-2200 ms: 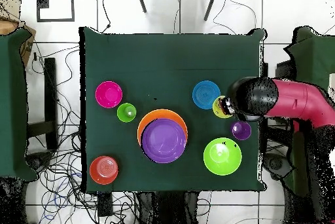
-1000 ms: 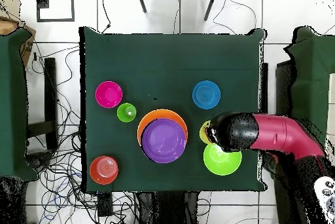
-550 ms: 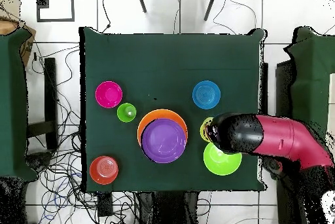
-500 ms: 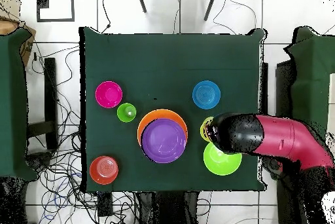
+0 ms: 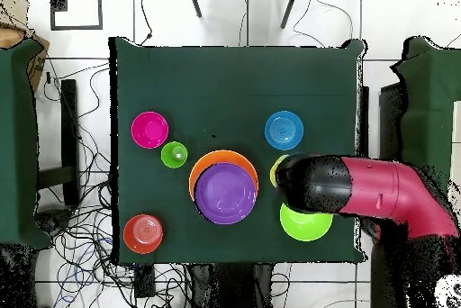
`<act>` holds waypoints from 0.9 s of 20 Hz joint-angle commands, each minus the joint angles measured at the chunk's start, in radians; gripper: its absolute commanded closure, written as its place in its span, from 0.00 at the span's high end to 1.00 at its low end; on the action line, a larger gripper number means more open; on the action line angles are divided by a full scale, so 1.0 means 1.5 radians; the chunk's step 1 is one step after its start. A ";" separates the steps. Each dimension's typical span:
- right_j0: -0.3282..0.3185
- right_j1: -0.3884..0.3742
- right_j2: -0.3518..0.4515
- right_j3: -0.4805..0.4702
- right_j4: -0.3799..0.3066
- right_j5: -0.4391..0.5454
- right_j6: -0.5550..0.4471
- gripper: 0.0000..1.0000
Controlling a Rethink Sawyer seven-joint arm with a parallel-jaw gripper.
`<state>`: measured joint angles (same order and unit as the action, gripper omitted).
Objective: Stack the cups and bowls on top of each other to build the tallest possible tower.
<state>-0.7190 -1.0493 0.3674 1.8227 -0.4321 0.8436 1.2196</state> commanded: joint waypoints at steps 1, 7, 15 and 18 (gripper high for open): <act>0.047 -0.005 -0.021 0.064 0.002 0.034 0.079 0.00; 0.067 -0.009 -0.036 0.072 0.004 0.022 0.096 0.00; 0.095 0.000 -0.054 0.068 0.008 0.012 0.112 0.00; 0.101 0.005 -0.061 0.068 0.008 0.004 0.113 0.00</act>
<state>-0.6012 -1.0753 0.3075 1.8486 -0.4271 0.8436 1.2237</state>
